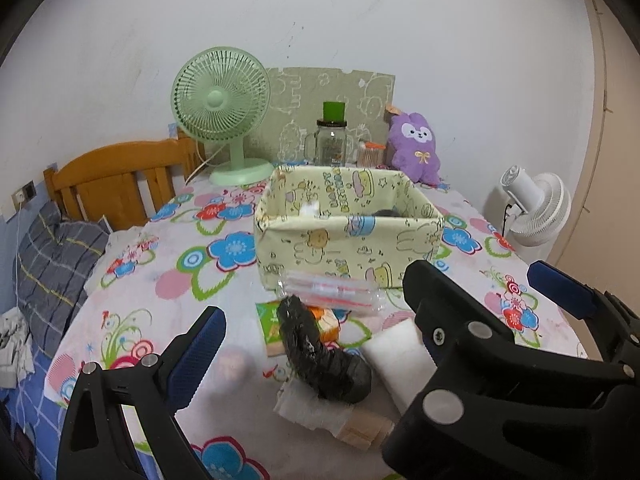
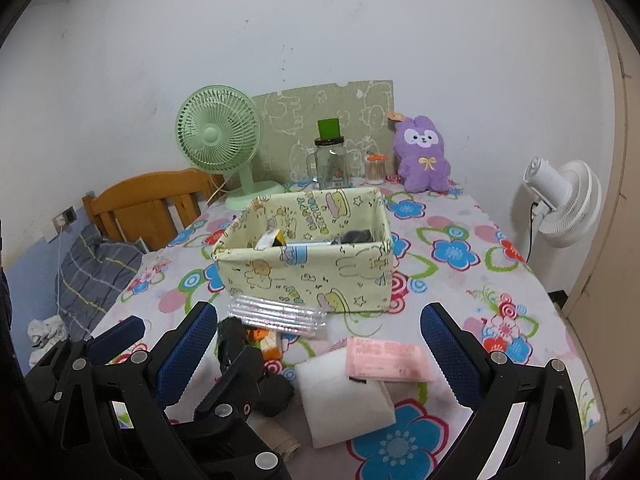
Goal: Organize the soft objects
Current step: 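Withdraw both tools from the box back toward the remaining items, then grasp the black plastic bag with the right tool and lift it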
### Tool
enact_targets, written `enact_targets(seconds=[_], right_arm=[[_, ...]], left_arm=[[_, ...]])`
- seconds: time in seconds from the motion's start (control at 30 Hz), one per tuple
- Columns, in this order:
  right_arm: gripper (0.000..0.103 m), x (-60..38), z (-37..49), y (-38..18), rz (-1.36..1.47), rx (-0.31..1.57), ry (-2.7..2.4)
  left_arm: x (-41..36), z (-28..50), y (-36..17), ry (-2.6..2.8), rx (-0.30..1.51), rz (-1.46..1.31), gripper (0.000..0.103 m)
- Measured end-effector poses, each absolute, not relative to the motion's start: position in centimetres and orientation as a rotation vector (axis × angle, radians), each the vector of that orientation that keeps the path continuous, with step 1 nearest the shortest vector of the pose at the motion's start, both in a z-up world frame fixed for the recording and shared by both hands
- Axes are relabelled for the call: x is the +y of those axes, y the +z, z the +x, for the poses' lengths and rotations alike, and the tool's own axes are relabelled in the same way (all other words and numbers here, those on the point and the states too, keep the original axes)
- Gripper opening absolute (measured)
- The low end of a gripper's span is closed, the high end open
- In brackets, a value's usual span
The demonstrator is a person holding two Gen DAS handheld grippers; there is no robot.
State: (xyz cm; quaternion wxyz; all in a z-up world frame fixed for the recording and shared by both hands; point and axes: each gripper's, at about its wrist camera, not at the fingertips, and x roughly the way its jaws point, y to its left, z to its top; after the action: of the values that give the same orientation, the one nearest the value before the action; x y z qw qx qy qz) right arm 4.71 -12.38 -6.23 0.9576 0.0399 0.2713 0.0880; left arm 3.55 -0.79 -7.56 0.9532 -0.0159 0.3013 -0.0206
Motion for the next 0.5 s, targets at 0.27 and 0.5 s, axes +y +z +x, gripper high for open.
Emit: enact_targets(seconds=[0.27, 0.5], right_arm=[[0.103, -12.9, 4.2, -8.1, 0.074, 0.566, 0.155], [0.103, -13.5, 4.4, -10.4, 0.082, 0.614, 0.144]], left_arm=[[-1.3, 3.3, -10.0, -0.055, 0.65, -0.054, 0.099], [-1.9, 3.4, -11.9, -0.061, 0.685, -0.041, 0.096]])
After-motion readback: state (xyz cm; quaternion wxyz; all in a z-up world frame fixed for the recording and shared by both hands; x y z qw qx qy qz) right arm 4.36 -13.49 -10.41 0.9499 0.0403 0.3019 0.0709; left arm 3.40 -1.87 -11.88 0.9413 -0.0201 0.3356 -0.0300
